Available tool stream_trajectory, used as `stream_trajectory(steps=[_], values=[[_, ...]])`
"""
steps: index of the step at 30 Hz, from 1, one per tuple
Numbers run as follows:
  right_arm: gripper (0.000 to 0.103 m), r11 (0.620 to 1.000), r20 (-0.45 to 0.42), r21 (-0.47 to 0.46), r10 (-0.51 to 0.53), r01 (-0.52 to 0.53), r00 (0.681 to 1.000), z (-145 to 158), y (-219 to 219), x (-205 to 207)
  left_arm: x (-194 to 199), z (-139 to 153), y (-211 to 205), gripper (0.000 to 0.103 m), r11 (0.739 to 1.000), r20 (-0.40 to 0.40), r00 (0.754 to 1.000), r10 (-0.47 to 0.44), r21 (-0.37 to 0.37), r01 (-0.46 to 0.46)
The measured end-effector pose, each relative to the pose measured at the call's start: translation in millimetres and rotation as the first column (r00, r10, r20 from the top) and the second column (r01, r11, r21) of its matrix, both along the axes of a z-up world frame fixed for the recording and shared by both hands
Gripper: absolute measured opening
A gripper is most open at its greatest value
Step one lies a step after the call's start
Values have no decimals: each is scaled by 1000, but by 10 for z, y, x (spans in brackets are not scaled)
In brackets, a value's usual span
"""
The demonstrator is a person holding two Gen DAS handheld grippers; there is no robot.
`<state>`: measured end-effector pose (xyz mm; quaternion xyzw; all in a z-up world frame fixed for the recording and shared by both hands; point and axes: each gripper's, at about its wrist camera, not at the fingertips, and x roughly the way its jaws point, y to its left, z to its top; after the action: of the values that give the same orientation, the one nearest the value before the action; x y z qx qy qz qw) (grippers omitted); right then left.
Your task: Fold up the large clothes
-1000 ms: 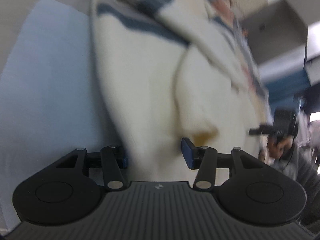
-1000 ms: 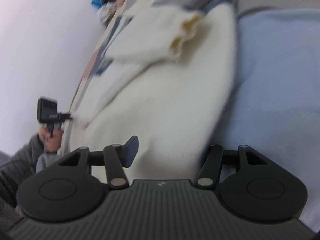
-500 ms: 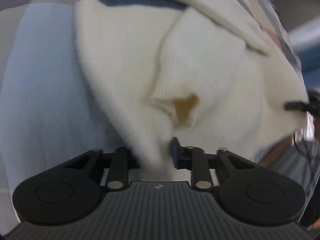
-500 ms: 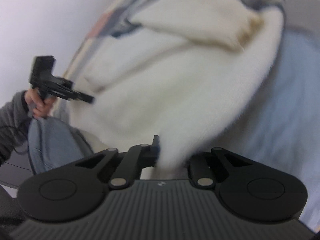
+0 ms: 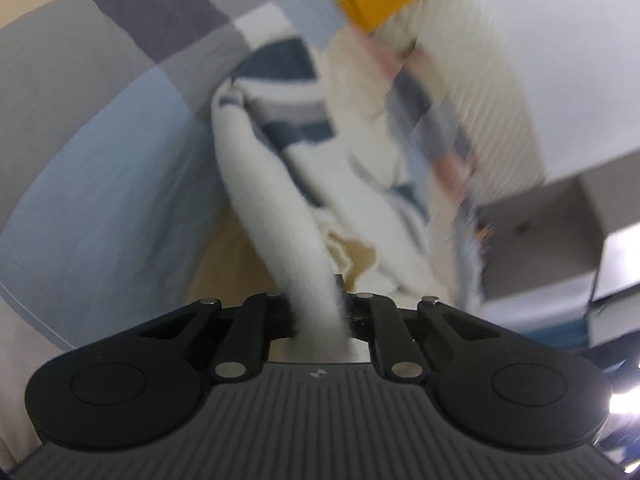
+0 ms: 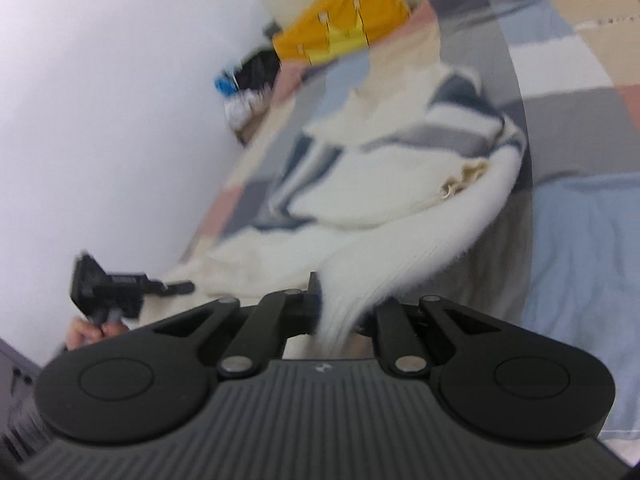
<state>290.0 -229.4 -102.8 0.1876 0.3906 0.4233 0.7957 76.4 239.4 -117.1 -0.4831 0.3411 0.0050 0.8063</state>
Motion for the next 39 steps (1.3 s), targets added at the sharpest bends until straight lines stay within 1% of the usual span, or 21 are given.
stream_trajectory(steps=[3,5,9,11,13,18,20,22,24,27,31,32,34,35,36,37,39], values=[[9,999,33,44,-14,12,999,177,-77,-94,-186,217,51,12,999,58,998,34,-43,-31],[9,998,54,60,-21,18,998,287,-135,-165,-309,343,45,12,998,86,995,40,-50,-36],[9,996,80,86,-35,28,996,462,-248,-348,-609,508,43,11,997,113,992,50,-63,-43],[9,995,86,94,-40,32,995,502,-304,-496,-789,560,7,11,997,122,991,50,-68,-42],[9,995,101,92,-38,29,994,538,-358,-671,-970,585,-40,11,997,129,991,46,-74,-37],[9,992,95,113,-66,56,993,594,-543,-1064,-1434,663,-201,11,998,148,989,15,-67,-5],[9,992,72,114,-70,62,995,570,-596,-1192,-1597,666,-252,11,998,163,987,1,-68,10],[9,993,53,95,-80,74,995,540,-632,-1278,-1731,654,-293,11,998,170,985,-10,-62,20],[9,993,35,90,-84,81,996,517,-659,-1316,-1779,617,-299,11,998,174,985,-8,-65,19],[9,991,37,92,-97,94,995,494,-622,-1260,-1653,569,-238,11,996,166,986,13,-84,1],[9,981,12,117,-160,157,987,457,-530,-968,-1200,638,-112,11,996,152,987,51,-78,-39],[9,974,-4,134,-183,182,983,437,-503,-832,-1064,663,-88,11,996,150,987,59,-77,-47],[9,967,1,145,-212,210,977,422,-454,-612,-766,716,-52,11,995,140,987,78,-77,-68],[9,962,2,144,-233,230,972,406,-415,-464,-627,771,-57,11,996,136,988,74,-54,-67],[9,954,-15,142,-263,262,965,380,-377,-314,-486,834,-62,11,997,129,988,80,-25,-77],[9,948,-36,147,-281,284,959,352,-329,-154,-356,883,-56,11,995,123,988,95,-13,-94],[9,937,-33,145,-316,318,948,311,-247,58,-109,934,-19,11,993,121,986,116,-3,-117]])
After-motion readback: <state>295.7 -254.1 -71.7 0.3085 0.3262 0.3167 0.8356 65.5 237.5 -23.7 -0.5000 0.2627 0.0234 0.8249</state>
